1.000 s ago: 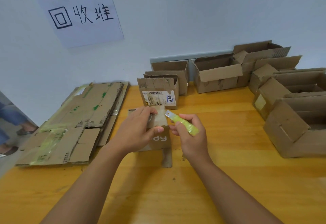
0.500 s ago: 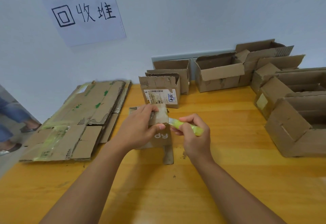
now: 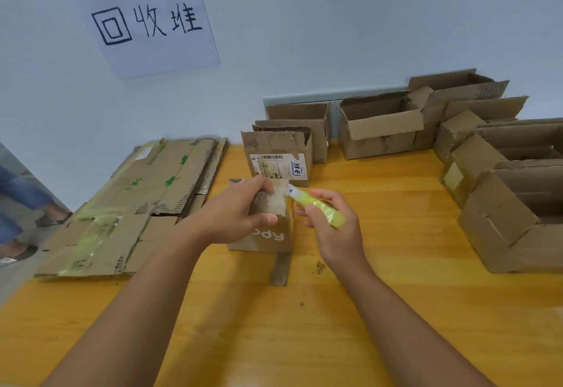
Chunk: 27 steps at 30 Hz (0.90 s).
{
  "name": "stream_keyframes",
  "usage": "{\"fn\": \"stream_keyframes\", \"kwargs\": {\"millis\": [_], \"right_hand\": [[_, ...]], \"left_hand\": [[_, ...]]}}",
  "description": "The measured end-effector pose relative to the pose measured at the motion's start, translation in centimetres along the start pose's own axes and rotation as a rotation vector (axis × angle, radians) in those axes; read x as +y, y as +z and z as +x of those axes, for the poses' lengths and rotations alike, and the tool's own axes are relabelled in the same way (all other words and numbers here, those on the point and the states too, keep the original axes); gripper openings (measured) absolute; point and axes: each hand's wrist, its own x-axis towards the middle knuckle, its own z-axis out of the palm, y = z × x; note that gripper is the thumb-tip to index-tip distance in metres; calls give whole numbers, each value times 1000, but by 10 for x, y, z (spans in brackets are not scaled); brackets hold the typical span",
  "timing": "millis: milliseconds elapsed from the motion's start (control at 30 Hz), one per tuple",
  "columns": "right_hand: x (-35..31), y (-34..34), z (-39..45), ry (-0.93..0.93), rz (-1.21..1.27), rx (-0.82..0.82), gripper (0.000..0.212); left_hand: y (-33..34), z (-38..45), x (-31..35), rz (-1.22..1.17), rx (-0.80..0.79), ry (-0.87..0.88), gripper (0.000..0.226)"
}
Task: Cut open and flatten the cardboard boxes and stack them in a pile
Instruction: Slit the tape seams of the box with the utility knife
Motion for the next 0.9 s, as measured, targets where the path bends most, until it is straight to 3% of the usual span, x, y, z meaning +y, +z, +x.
{"fn": "stream_keyframes", "kwargs": {"millis": [567,733,900], "right_hand": [[13,14,-14,-331,-277,139,21],[10,15,-17,-338,-238,96,12],[8,9,-13,-218,-105,110,9]], "left_hand": [[17,-4,-4,-71,139,-26,42],[16,-6,-2,-78,141,-9,40],[13,-6,-1,-47,145,1,42]]}}
